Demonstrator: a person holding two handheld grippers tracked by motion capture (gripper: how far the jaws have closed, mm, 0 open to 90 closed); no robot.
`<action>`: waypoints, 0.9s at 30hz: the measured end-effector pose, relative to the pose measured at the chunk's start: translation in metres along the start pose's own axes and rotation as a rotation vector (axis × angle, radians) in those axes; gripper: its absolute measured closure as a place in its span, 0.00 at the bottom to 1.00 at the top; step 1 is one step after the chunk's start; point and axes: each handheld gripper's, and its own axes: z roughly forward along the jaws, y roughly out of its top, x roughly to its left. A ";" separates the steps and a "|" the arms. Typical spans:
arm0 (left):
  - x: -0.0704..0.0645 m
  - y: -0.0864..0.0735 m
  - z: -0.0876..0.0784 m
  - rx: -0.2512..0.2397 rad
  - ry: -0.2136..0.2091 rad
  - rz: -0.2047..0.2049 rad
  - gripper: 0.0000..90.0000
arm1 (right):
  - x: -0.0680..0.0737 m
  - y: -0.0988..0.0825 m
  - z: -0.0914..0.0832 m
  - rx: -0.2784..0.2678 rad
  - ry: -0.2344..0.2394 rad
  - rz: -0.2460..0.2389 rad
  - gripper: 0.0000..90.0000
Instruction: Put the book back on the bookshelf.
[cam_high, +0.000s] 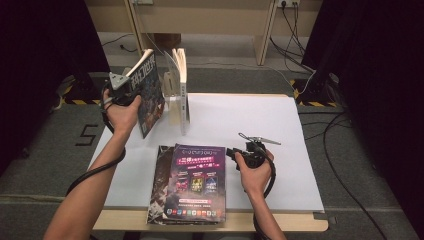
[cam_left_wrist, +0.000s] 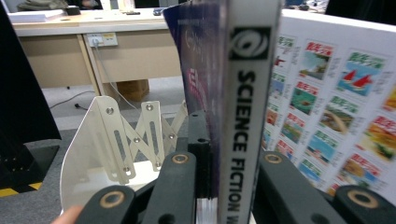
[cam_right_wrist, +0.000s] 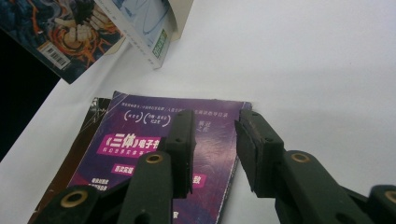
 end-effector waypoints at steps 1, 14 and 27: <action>0.000 -0.002 0.004 -0.003 0.009 0.009 0.91 | 0.000 0.000 0.000 0.002 0.000 0.001 0.75; 0.000 -0.011 0.005 0.056 -0.002 0.011 0.90 | 0.001 0.000 -0.002 -0.002 0.000 0.002 0.75; 0.001 -0.009 0.000 0.144 -0.067 -0.043 0.87 | 0.000 0.001 -0.003 -0.009 0.000 -0.004 0.75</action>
